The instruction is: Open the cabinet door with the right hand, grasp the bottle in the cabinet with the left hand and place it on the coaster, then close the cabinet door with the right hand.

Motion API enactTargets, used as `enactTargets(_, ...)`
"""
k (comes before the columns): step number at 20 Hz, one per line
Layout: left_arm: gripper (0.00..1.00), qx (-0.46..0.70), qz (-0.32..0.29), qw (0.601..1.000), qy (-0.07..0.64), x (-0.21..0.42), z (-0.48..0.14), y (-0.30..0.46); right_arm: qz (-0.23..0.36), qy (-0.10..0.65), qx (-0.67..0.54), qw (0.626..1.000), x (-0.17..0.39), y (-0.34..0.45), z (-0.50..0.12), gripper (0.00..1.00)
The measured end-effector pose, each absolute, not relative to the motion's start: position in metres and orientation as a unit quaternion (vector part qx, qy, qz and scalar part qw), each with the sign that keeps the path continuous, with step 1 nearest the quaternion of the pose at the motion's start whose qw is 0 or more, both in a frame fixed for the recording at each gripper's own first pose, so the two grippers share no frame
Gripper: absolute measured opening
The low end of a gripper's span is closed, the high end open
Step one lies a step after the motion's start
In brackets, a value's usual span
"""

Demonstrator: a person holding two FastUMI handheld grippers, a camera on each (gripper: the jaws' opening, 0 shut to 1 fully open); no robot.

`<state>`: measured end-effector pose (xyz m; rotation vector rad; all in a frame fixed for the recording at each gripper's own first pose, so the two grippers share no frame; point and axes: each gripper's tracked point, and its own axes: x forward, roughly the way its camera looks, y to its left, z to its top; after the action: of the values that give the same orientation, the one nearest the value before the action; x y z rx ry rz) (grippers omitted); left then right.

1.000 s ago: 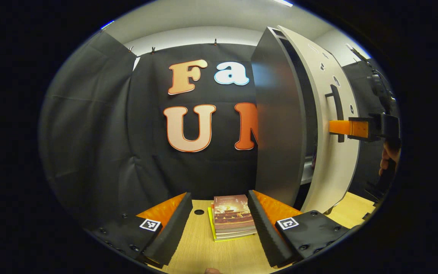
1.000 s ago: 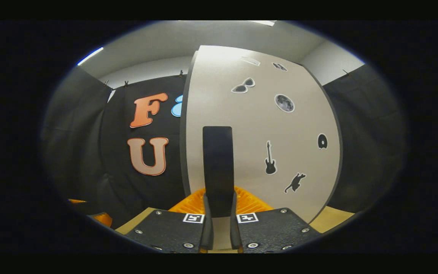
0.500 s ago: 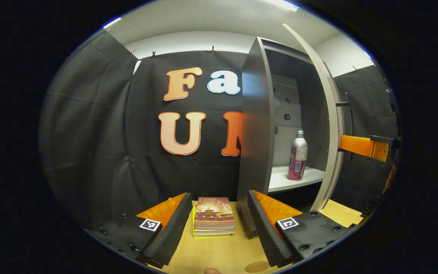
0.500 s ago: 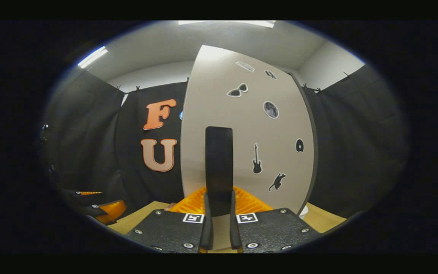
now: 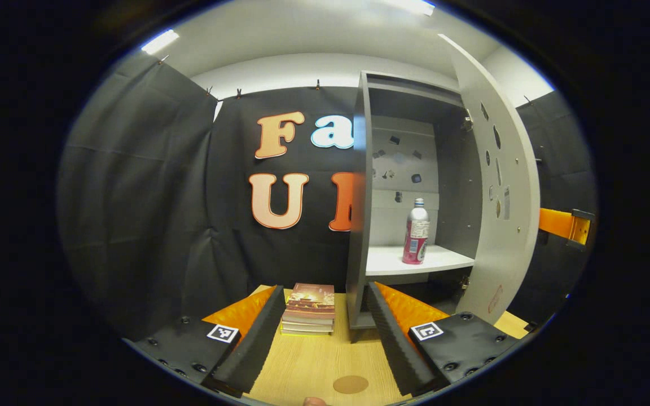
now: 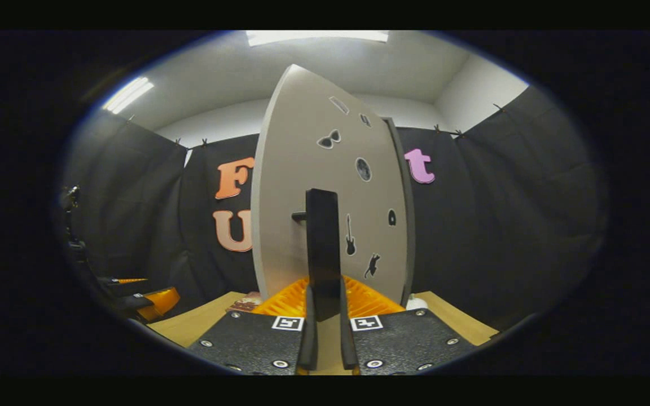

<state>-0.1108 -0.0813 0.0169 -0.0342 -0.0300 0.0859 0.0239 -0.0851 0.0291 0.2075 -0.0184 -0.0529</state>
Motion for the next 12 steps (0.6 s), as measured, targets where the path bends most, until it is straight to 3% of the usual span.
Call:
enactTargets(6, 0.95, -0.017, -0.004, 1.000, -0.019, -0.097, 0.026, -0.129, -0.108, -0.003, 0.093, 0.990, 0.011, -0.134, 0.021, 0.07)
enactTargets(12, 0.95, -0.011, -0.043, 0.998, -0.035, -0.080, 0.044, -0.164, -0.122, 0.000, 0.059, 0.991, 0.006, -0.171, 0.018, 0.04)
